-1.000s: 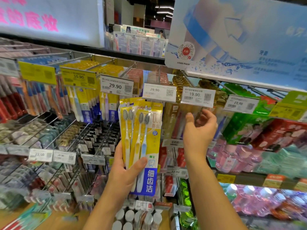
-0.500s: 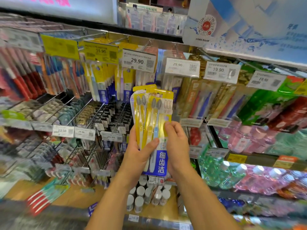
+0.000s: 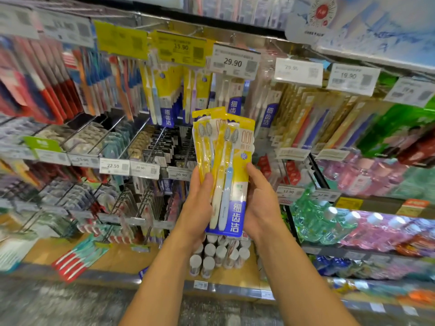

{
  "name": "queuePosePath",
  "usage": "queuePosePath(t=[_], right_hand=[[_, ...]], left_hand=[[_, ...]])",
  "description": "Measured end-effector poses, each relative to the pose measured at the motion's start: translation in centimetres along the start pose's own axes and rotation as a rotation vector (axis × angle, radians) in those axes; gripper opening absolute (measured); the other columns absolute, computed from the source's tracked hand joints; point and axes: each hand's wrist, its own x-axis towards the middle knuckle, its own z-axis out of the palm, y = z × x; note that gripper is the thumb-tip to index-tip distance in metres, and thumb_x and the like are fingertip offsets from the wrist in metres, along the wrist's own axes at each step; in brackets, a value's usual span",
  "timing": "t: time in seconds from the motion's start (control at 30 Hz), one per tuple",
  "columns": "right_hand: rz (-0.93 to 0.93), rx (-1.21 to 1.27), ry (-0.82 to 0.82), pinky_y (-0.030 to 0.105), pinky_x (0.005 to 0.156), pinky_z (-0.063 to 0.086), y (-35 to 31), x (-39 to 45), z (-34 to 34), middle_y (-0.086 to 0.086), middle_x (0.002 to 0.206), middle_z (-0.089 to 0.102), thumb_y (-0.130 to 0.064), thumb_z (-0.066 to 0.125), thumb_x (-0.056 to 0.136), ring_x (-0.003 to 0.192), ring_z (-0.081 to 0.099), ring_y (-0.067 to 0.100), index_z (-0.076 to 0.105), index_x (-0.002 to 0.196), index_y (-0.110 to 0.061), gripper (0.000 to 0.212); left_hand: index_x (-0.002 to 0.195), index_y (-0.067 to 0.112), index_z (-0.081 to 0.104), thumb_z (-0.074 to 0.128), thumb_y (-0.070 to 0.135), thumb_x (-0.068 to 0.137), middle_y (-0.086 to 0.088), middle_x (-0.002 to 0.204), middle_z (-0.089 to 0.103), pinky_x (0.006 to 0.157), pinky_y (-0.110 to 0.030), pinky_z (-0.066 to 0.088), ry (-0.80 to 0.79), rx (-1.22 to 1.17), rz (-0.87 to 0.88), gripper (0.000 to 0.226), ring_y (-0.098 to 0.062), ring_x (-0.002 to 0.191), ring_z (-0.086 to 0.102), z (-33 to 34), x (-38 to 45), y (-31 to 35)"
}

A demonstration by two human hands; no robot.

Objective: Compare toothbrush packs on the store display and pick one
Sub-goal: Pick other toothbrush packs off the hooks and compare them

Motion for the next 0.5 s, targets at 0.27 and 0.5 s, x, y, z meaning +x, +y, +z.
queuePosePath(t=[0.27,0.5], right_hand=[[0.024,0.047,0.014,0.048,0.088,0.061,0.5,-2.4,1.4,0.016,0.117,0.077,-0.038,0.054,0.104,0.095,0.078,0.032,0.072,0.123,-0.008,0.040],[0.027,0.059,-0.034,0.047,0.092,0.058,0.7,-4.5,1.7,0.017,0.116,0.077,-0.039,0.053,0.104,0.095,0.078,0.032,0.078,0.115,-0.006,0.043]], left_hand=[[0.142,0.056,0.036,0.035,0.043,0.110,0.026,0.122,0.072,0.084,-0.027,0.059,-0.048,0.025,0.015,0.035,-0.006,0.112,0.072,-1.2,-1.6,0.8],[0.142,0.058,0.036,0.034,0.043,0.110,0.019,0.131,0.069,0.096,-0.037,0.057,-0.049,0.016,0.041,0.035,-0.010,0.118,0.070,-1.0,-3.6,1.1]])
